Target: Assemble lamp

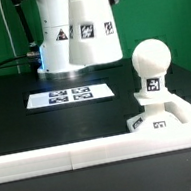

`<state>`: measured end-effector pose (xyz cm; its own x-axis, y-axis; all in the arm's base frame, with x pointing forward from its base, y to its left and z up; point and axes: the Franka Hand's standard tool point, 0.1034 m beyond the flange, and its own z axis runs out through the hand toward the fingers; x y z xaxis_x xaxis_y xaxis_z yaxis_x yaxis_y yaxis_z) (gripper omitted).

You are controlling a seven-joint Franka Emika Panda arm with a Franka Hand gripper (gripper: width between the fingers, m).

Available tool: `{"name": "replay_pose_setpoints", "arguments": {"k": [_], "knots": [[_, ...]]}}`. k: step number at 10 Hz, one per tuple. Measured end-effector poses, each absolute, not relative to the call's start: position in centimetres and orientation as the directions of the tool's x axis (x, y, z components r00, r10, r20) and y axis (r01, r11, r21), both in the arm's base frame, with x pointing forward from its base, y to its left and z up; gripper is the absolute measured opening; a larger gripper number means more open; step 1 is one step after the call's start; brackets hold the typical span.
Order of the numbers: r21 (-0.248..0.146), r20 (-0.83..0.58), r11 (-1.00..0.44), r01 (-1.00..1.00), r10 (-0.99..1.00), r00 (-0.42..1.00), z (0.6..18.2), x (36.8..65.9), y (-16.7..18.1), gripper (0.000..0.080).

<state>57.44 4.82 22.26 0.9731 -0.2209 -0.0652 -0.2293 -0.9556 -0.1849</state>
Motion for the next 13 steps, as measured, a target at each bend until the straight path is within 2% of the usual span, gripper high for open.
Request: {"name": "replay_pose_setpoints", "arguments": {"k": [2, 4, 6, 7, 13], "knots": [[-0.188, -0.083, -0.946, -0.262, -0.251, 0.964, 24.1, 58.7, 6.8, 0.0045], [-0.189, -0.088, -0.934, -0.305, -0.293, 0.952, 24.8, 59.4, 9.2, 0.0045], [-0.179, -0.104, -0.921, -0.346, -0.332, 0.938, 23.8, 59.2, 11.9, 0.0045], [-0.172, -0.111, -0.926, -0.337, -0.322, 0.940, 22.7, 59.1, 12.9, 0.0045], [-0.157, -0.082, -0.945, -0.286, -0.276, 0.958, 17.9, 59.6, 12.8, 0.0045]]}}
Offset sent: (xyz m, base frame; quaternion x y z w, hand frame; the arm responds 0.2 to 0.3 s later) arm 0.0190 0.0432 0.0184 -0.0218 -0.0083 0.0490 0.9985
